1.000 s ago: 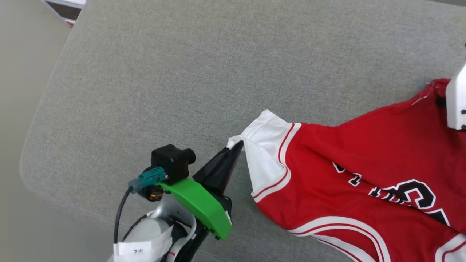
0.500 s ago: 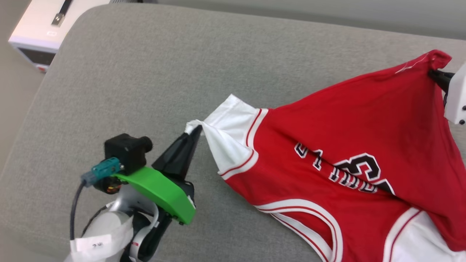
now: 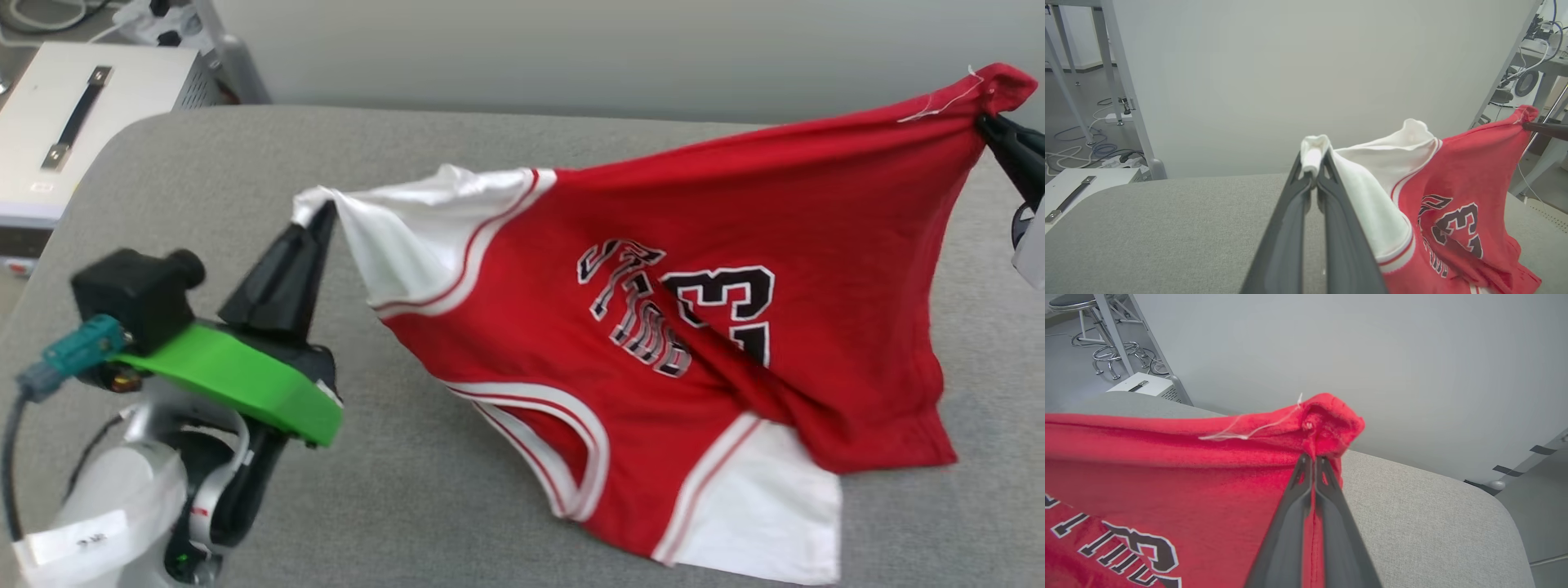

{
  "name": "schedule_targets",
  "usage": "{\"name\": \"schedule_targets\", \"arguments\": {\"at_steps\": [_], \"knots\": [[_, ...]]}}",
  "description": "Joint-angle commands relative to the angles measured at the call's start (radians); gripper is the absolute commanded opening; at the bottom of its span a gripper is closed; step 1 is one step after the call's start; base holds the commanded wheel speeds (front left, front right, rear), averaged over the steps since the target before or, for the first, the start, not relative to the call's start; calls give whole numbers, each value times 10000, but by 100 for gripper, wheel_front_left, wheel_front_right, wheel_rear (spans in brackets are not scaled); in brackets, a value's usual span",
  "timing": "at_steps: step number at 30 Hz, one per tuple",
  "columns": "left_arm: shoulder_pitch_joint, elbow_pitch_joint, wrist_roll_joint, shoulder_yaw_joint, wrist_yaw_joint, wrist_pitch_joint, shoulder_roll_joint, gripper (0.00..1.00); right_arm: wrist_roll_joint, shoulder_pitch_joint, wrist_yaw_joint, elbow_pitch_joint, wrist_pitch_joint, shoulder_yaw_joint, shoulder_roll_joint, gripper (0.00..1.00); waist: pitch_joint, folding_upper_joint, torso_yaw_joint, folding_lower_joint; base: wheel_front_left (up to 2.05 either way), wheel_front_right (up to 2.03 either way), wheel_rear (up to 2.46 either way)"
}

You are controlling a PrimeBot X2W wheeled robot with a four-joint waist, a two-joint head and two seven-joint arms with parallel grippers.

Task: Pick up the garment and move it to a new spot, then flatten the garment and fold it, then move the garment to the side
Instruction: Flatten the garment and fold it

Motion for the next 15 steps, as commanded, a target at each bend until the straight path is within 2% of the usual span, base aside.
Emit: {"name": "schedule_targets", "arguments": {"at_steps": [1, 11, 15], "knots": [[-302, -88, 82, 215, 92, -86, 128, 0, -25, 238, -9, -242, -144, -164, 36, 0, -514, 0, -530, 0, 0, 0, 0], [-1081, -844, 205, 1287, 278, -544, 569, 0, -406, 1199, -9, -2133, -376, -1520, 387, 0, -970, 0, -1141, 0, 0, 0, 0], [-1310, -1323, 27, 1663, 336, -711, 560, 0, -422, 1437, -9, -2804, -307, -2147, 825, 0, -940, 0, -1318, 0, 0, 0, 0]]}}
